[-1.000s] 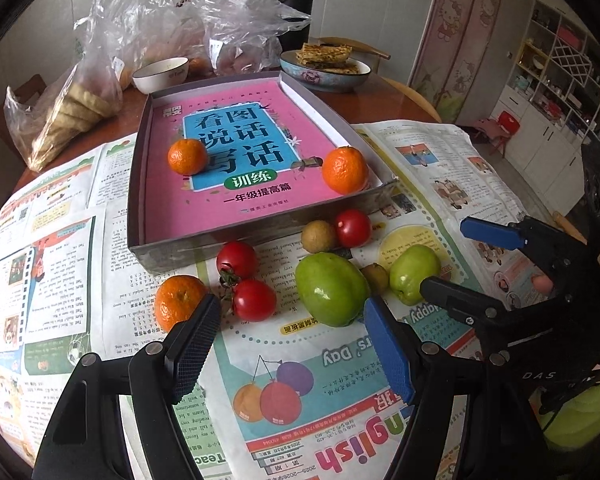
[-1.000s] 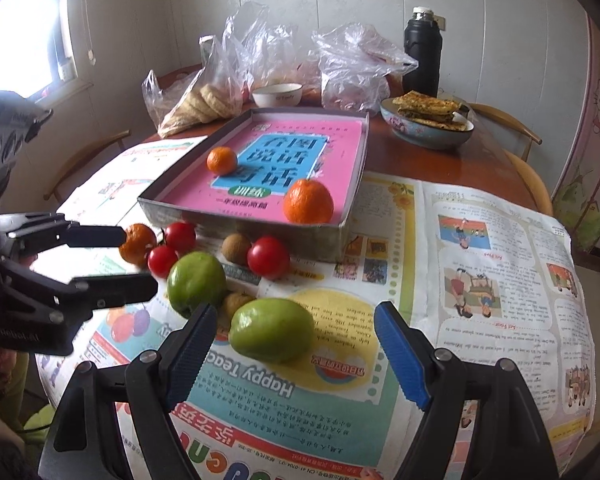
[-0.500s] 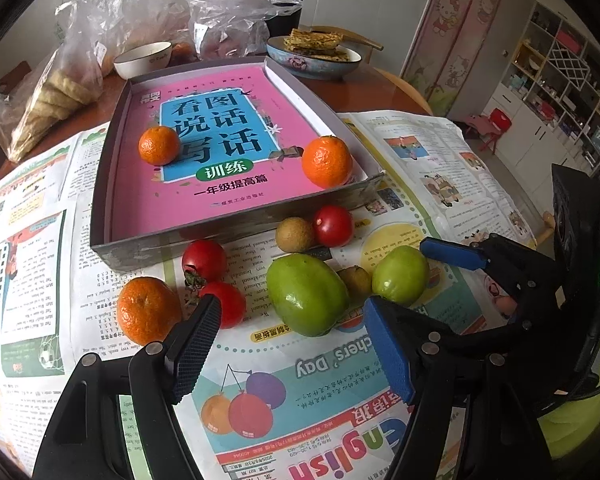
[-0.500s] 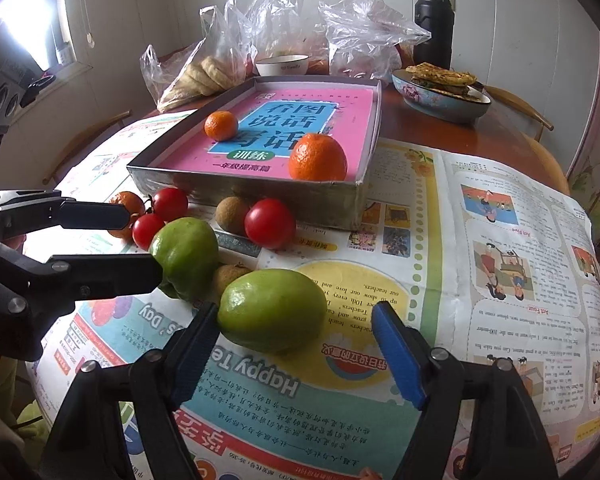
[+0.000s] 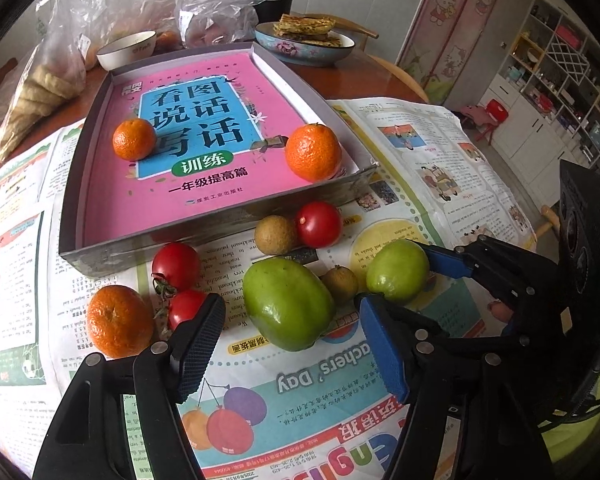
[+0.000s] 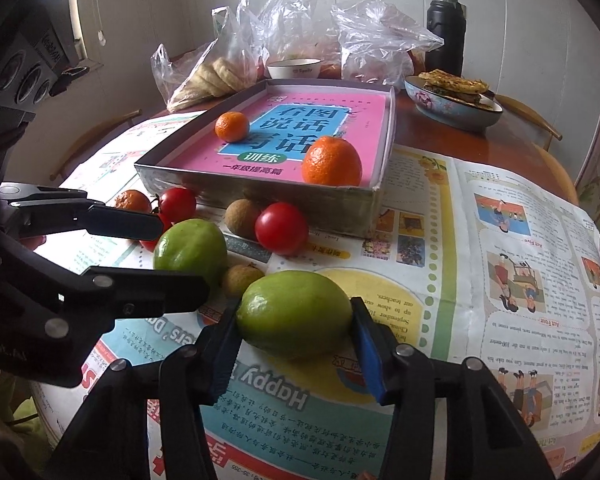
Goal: Organize fruits
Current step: 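Close the right tool on a green apple while the left tool grasps the other green apple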
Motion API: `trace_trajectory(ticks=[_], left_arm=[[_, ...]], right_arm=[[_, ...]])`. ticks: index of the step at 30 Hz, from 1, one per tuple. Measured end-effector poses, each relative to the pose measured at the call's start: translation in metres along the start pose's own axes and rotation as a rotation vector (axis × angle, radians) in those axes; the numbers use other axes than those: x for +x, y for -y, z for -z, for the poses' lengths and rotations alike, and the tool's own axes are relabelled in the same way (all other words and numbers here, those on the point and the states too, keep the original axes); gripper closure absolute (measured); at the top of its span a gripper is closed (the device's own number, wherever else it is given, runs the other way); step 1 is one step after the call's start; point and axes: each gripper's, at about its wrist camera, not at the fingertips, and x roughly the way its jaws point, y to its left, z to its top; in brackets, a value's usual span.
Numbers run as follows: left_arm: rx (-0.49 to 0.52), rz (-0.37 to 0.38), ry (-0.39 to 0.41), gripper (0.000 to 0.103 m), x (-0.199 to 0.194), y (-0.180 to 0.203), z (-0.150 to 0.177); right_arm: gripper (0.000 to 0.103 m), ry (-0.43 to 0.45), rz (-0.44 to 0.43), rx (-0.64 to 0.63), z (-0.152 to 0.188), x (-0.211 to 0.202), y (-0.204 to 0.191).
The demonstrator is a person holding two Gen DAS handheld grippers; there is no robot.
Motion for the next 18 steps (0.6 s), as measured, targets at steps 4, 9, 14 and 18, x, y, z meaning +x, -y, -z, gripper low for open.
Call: trace_trajectory(ticks=[4,9,14,18], left_arm=[[-0.021,0.026,-0.020,0.043,0.008,-0.004,-0.002],[-0.025,0.025,-0.033,0.045,0.015,-0.004,-0.002],[-0.020,0.034,-0.035,0.046,0.018,-0.003,-0.006],[-0.028,0.047,-0.032,0.053,0.019,-0.006,-0.008]], right_arm=[[0.051,0.003,0.010,0.009,0.000,-0.001,0.005],[0.051,0.008,0.009,0.022,0.000,-0.002,0.009],[0.051,0.014,0.003,0.024,0.000,-0.003,0.010],[0.051,0.018,0.001,0.028,0.000,-0.005,0.011]])
